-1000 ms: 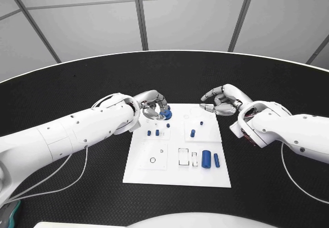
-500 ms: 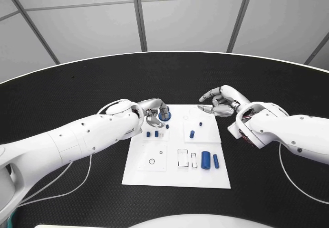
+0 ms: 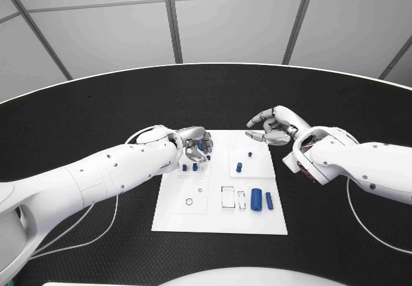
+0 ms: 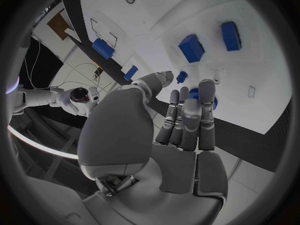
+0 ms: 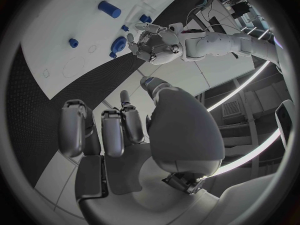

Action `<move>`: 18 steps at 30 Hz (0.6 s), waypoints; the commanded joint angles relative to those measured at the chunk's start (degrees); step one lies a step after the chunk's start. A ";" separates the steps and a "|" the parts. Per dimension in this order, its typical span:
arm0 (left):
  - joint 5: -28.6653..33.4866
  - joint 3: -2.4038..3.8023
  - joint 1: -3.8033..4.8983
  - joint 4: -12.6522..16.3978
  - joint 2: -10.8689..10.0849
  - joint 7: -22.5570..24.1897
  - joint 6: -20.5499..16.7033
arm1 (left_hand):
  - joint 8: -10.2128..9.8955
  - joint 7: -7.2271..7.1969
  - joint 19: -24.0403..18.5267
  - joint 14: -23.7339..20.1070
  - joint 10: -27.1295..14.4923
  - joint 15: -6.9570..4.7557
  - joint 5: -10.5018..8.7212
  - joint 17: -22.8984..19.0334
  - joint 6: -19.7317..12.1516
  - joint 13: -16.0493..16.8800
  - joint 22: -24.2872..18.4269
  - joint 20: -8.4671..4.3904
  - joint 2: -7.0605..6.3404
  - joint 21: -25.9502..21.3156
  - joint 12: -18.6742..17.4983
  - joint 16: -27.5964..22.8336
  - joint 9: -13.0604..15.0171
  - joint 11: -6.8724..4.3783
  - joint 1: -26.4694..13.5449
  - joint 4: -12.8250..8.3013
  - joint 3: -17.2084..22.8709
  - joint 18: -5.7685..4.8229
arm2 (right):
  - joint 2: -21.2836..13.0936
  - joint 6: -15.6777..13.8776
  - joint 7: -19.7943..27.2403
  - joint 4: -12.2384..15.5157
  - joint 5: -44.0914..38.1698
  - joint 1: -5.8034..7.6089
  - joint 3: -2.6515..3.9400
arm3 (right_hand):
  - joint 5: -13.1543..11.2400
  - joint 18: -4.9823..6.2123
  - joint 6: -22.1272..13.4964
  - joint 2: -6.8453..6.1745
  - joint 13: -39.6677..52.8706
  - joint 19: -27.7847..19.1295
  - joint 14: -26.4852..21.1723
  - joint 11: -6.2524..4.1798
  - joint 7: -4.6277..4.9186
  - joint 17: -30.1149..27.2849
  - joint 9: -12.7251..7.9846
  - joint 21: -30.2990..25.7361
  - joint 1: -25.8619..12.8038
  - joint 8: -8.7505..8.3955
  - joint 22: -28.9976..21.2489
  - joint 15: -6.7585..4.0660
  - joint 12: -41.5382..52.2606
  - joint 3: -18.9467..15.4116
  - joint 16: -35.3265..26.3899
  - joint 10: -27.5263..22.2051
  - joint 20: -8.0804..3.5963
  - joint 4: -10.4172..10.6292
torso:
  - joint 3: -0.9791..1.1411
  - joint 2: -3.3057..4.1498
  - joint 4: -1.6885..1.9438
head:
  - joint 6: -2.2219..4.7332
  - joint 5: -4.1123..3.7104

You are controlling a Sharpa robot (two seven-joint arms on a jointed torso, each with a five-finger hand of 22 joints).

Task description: Assemble the parts on the task board

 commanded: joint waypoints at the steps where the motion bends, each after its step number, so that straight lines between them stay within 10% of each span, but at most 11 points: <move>1: -0.01 0.00 -0.06 -0.23 0.28 -0.10 0.22 | -0.45 -0.23 0.77 0.72 0.91 -0.23 0.08 0.49 0.80 -0.29 1.01 -0.05 0.74 0.73 -0.46 0.53 -0.26 -0.15 -0.04 -0.05 0.54 -0.09 | -0.01 0.00 -0.02 0.07 0.00 0.00 0.00 | 0.32 0.63 0.00 0.44 4.97 1.18 4.37 -0.07 0.02 9.51 -0.08 -0.12 -0.09 0.31 4.76 -0.46 -0.12 0.34 -0.21 -0.13 -0.43 0.08 | 0.02 0.00 0.03 | -0.11 -0.06; 18: -0.12 0.00 -0.58 -2.68 2.00 -1.85 0.06 | -1.52 -0.49 3.51 3.63 2.80 -0.65 -0.09 5.29 2.05 -0.92 5.03 -0.50 1.50 3.54 -0.86 3.02 -0.98 -0.59 0.05 -0.74 1.51 -0.80 | -0.01 0.02 -0.15 0.43 0.00 0.01 0.01 | 0.42 0.63 0.10 0.57 5.05 1.19 4.37 -0.08 0.01 9.51 -0.07 -0.15 -0.12 0.37 4.75 -0.47 -0.03 0.40 -0.23 0.00 -0.44 0.15 | -0.01 -0.11 -0.04 | -0.40 -0.33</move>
